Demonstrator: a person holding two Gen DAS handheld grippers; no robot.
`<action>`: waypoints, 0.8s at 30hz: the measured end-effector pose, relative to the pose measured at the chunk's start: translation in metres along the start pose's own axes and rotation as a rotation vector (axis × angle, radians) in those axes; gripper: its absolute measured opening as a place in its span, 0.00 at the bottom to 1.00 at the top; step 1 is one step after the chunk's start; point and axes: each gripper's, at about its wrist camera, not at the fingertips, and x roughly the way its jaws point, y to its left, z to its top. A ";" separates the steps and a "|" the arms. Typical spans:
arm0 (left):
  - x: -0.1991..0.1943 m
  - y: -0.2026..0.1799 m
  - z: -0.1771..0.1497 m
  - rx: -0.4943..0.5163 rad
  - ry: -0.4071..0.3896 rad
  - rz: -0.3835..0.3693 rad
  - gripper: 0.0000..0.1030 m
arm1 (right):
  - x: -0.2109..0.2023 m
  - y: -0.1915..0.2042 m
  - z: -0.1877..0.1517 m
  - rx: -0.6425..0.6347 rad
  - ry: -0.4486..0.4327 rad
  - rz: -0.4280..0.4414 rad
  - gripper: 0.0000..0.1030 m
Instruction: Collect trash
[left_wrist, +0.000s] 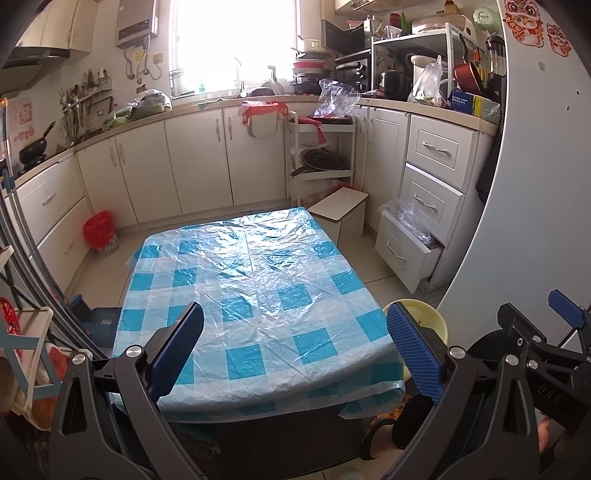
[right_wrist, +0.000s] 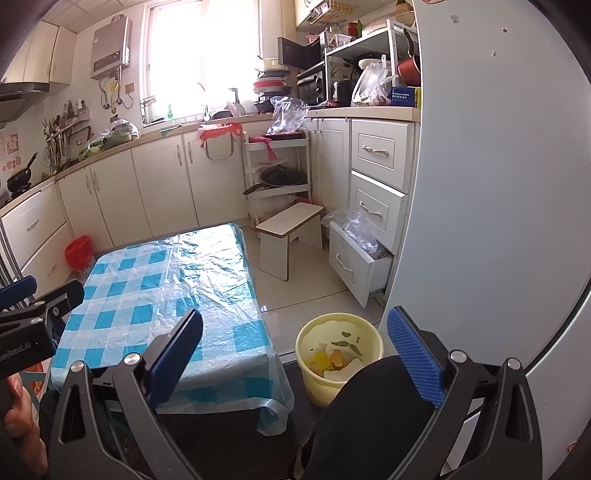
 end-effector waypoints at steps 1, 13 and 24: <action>0.000 0.000 0.000 0.001 -0.001 0.001 0.93 | 0.000 0.000 0.000 0.000 0.001 0.001 0.93; -0.002 -0.001 -0.001 0.008 -0.010 0.014 0.93 | 0.001 0.003 -0.001 0.000 0.010 0.008 0.93; -0.002 0.000 -0.001 0.008 -0.010 0.013 0.93 | 0.000 0.003 -0.002 0.000 0.010 0.007 0.93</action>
